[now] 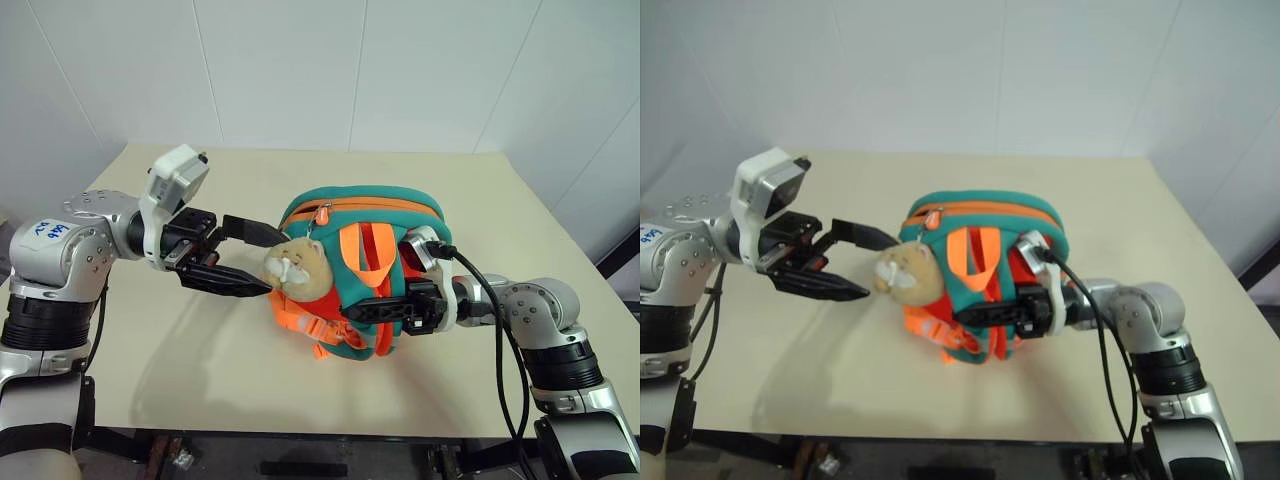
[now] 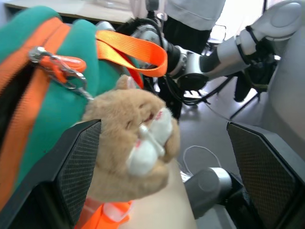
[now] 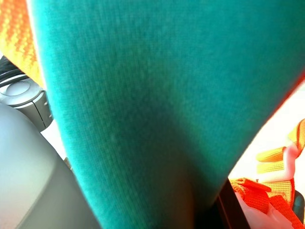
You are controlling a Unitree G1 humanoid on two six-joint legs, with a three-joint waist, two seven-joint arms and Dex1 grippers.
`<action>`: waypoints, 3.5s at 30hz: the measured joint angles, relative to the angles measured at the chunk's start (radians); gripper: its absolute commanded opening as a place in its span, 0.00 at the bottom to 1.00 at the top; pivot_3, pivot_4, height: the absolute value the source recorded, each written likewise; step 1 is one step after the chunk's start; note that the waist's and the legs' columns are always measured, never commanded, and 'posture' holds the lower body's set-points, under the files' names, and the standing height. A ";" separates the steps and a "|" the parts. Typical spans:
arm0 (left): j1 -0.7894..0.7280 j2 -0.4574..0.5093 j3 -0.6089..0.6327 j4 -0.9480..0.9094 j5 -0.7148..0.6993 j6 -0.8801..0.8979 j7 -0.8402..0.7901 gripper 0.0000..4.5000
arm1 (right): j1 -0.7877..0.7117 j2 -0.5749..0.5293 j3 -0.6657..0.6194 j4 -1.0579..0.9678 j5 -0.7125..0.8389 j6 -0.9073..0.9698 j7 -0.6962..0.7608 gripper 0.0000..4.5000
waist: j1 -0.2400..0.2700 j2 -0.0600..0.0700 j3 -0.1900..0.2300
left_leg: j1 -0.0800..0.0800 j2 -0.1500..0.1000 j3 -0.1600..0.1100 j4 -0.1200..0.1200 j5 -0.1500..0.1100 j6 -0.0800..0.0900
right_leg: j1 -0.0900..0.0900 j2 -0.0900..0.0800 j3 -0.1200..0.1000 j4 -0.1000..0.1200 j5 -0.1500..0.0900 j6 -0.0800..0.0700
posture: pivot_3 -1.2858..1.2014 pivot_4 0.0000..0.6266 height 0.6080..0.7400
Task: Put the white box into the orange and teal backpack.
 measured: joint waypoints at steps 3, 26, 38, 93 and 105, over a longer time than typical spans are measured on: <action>0.000 -0.003 -0.008 0.001 0.022 -0.034 0.003 0.99 | 0.000 0.002 0.000 0.000 0.000 0.000 0.000 0.01 | 0.001 0.000 0.000 | 0.000 0.000 0.000 0.000 0.000 0.000 | 0.000 0.000 0.000 0.000 0.000 0.000 | 0.52 0.24 1.00; 0.030 -0.191 -0.154 0.005 0.340 -0.404 0.163 0.86 | 0.005 0.021 -0.004 0.010 0.000 0.000 -0.015 0.01 | 0.011 0.000 0.000 | 0.000 0.000 0.000 0.002 0.000 0.000 | 0.001 0.000 0.000 0.000 0.000 0.000 | 0.52 0.24 1.00; 0.029 -0.216 -0.154 0.007 0.400 -0.416 0.254 0.08 | 0.007 0.027 -0.004 0.007 0.002 0.001 -0.024 0.01 | 0.012 0.000 0.000 | 0.000 0.000 0.000 0.002 0.000 0.000 | 0.001 0.000 0.000 0.000 0.000 0.000 | 0.52 0.24 1.00; 0.067 -0.126 0.041 0.781 0.285 -0.382 0.071 0.04 | 0.013 0.061 -0.018 -0.051 0.068 0.048 -0.129 0.01 | 0.030 -0.001 -0.001 | 0.001 -0.001 0.000 0.002 0.000 0.000 | 0.001 -0.001 -0.001 0.002 0.000 0.000 | 0.52 0.24 1.00; 0.013 -0.003 0.052 0.750 0.321 -0.411 0.005 0.04 | 0.025 0.077 -0.024 -0.053 0.080 0.045 -0.151 0.01 | 0.012 -0.001 -0.001 | 0.001 0.000 0.000 -0.008 0.000 0.000 | -0.002 -0.001 -0.001 -0.002 -0.001 -0.001 | 0.52 0.24 1.00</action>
